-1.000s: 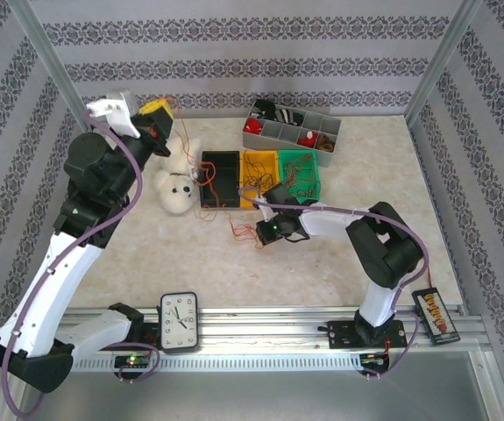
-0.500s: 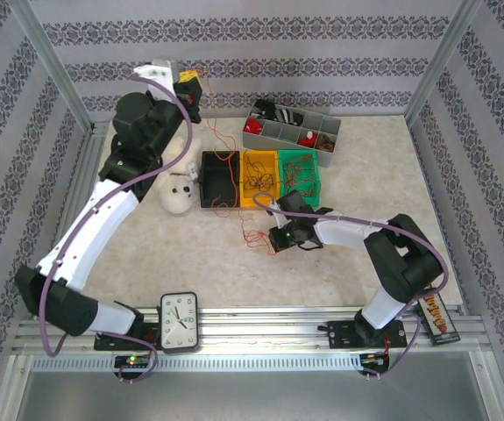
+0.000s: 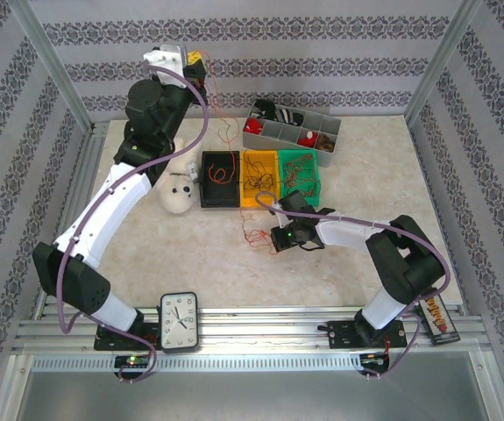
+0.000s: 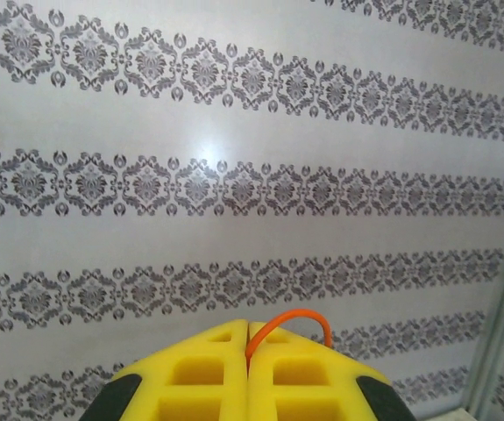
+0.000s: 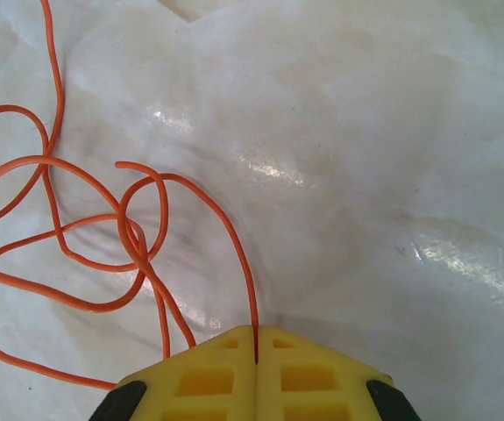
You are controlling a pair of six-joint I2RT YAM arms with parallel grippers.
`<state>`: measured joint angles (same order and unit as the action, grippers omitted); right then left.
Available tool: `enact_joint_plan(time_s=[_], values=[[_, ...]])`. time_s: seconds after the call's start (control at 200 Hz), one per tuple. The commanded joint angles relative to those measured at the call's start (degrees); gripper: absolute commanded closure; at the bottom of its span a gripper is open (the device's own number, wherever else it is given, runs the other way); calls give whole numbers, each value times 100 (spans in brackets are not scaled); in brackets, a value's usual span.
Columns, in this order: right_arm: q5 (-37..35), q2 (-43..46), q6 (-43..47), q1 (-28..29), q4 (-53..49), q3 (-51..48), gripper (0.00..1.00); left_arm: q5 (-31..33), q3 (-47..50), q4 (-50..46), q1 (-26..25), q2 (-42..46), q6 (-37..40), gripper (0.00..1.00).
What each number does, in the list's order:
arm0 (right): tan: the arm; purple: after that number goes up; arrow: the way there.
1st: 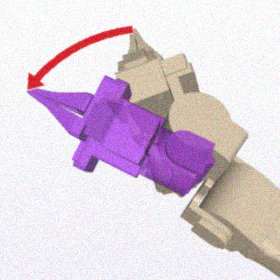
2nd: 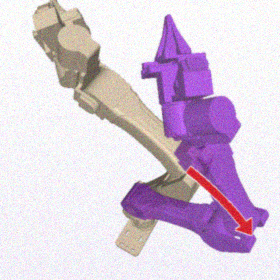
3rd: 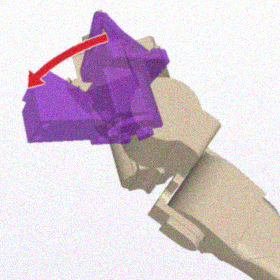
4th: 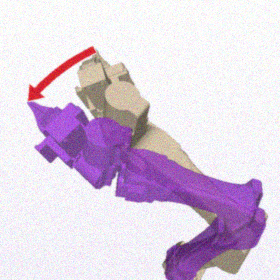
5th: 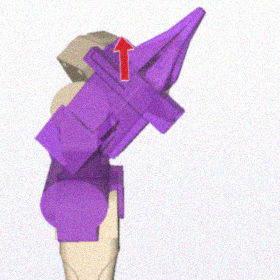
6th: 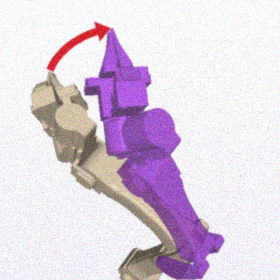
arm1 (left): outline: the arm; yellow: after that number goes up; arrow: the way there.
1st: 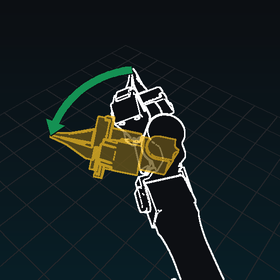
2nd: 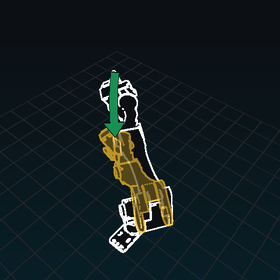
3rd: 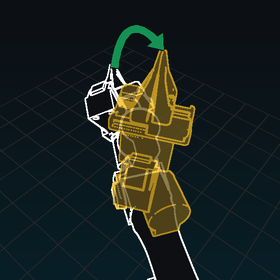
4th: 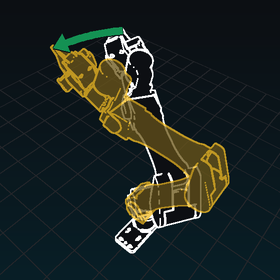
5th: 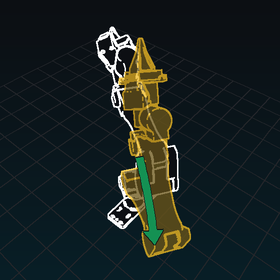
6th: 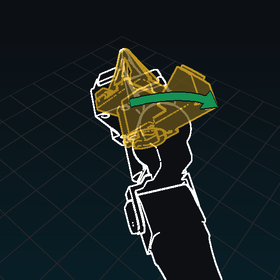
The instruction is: Untangle the cables
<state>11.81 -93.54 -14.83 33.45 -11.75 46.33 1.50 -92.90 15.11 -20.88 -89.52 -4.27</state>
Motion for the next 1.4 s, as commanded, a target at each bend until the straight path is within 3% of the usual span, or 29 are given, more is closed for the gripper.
enact_joint_plan(time_s=[0.0,0.37,0.685,1.184,1.289,1.394], values=[[-100,67,-63,-67,-11,-71,100,340,-175,329,67,-294,365,100],[-114,189,-90,-172,29,-299,100,927,767,-35,66,-318,201,100],[-74,59,-72,-181,37,-212,100,1169,1857,-717,76,-726,-1113,100],[-171,237,-126,-181,5,-308,100,1194,1170,-1151,66,-2301,-1658,100],[-171,257,-130,-182,3,-317,100,1125,965,-1474,67,-2465,-1840,71],[-192,288,-134,-181,2,-328,100,1030,967,-1470,56,-2276,-1986,36]])
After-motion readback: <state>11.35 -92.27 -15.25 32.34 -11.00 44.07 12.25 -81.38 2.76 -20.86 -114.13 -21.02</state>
